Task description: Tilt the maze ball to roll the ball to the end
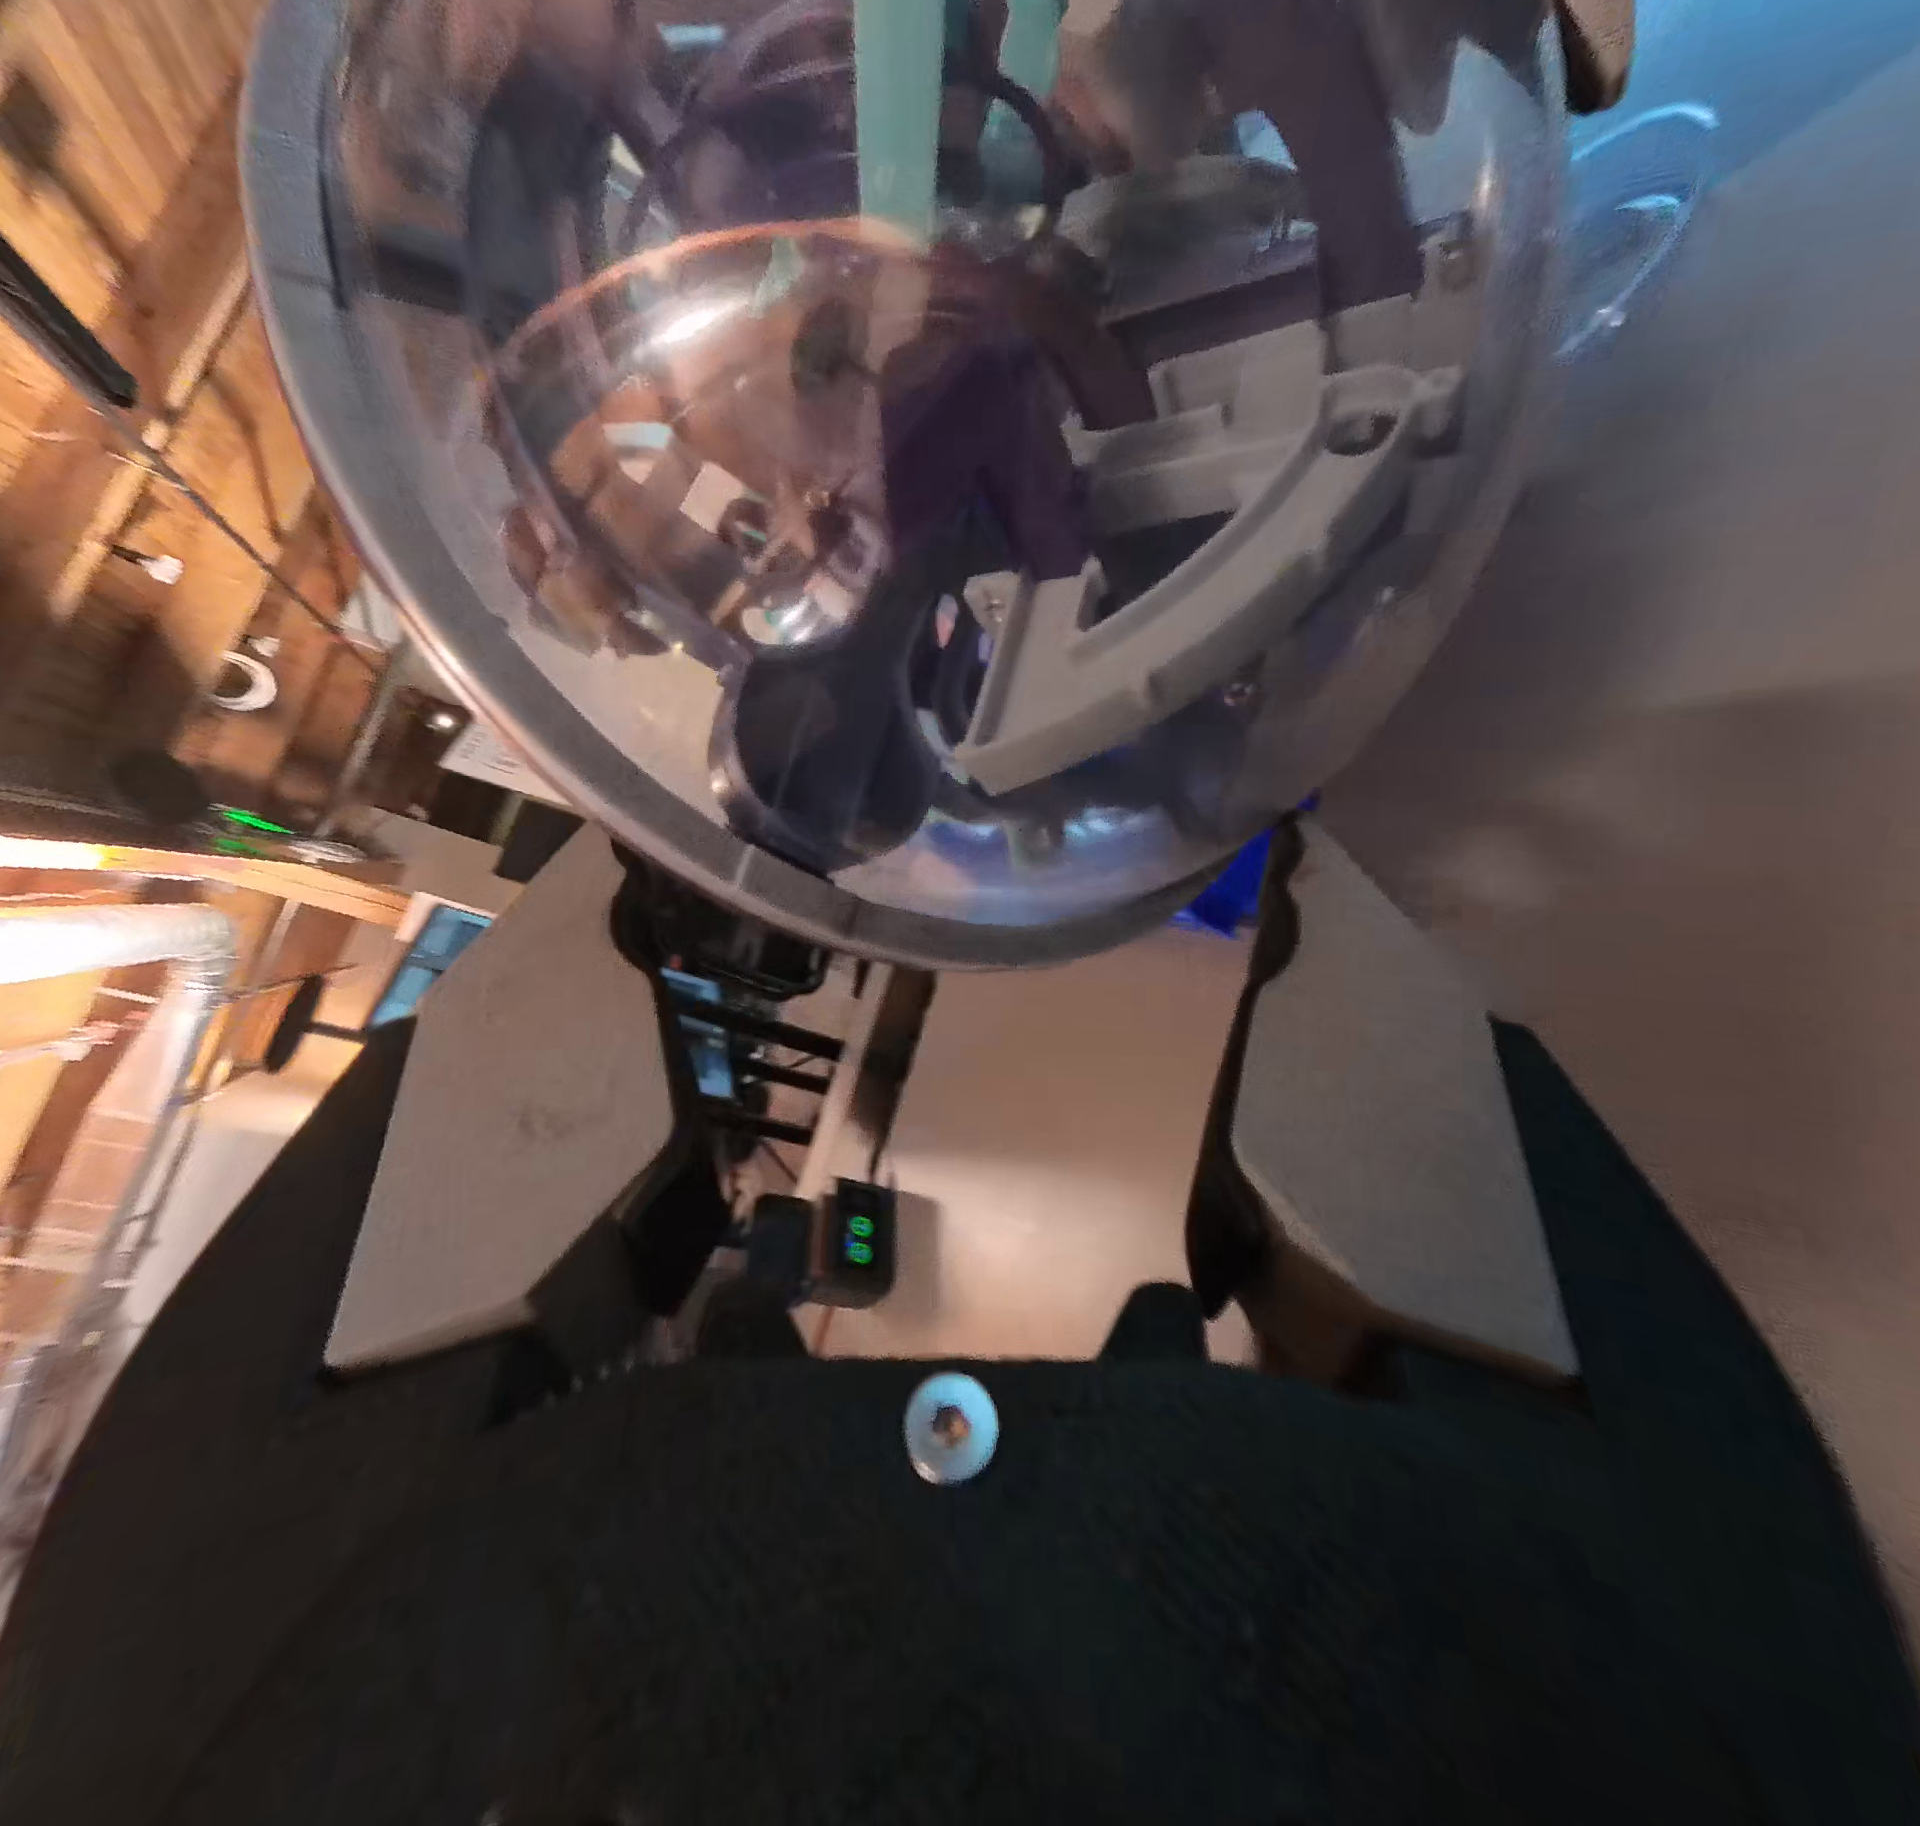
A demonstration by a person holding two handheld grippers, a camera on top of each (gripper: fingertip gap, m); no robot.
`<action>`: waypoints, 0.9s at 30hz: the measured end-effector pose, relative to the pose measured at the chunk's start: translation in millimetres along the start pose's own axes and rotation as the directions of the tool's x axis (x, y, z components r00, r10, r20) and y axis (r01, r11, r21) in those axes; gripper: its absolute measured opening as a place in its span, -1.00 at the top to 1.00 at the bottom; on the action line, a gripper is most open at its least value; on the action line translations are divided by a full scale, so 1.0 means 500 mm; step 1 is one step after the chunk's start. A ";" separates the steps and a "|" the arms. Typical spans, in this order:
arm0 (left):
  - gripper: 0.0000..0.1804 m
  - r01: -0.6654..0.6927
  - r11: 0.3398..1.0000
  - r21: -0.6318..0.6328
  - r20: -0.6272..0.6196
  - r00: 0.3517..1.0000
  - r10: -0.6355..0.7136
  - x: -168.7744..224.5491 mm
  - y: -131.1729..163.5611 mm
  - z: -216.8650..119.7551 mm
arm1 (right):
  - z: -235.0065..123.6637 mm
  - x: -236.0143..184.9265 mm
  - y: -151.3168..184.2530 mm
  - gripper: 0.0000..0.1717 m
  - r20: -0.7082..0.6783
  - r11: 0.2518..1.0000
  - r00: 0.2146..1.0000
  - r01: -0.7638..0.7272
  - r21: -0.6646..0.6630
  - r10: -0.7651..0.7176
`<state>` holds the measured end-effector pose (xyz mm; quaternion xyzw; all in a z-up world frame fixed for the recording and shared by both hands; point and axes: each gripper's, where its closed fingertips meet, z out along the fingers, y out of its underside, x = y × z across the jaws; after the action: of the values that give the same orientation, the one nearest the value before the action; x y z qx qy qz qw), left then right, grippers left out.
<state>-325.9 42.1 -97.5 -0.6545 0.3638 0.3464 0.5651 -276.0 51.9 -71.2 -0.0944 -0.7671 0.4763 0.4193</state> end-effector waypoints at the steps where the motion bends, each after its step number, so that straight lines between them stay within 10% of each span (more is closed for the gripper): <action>1: -0.26 -0.018 1.000 0.005 0.015 1.000 0.018 -0.015 -0.010 -0.001 | -0.005 0.007 -0.013 -0.82 -0.007 1.000 1.000 0.024 -0.009 -0.025; 27: -0.27 -0.278 0.960 -0.033 0.261 0.925 0.277 -0.262 -0.168 -0.055 | -0.071 0.121 -0.251 -0.83 -0.117 0.930 0.924 0.353 -0.106 -0.364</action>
<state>-316.7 33.8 59.9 -0.5433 0.3751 0.5059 0.5551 -256.1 41.6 70.5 -0.0015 -0.7604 0.3519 0.5458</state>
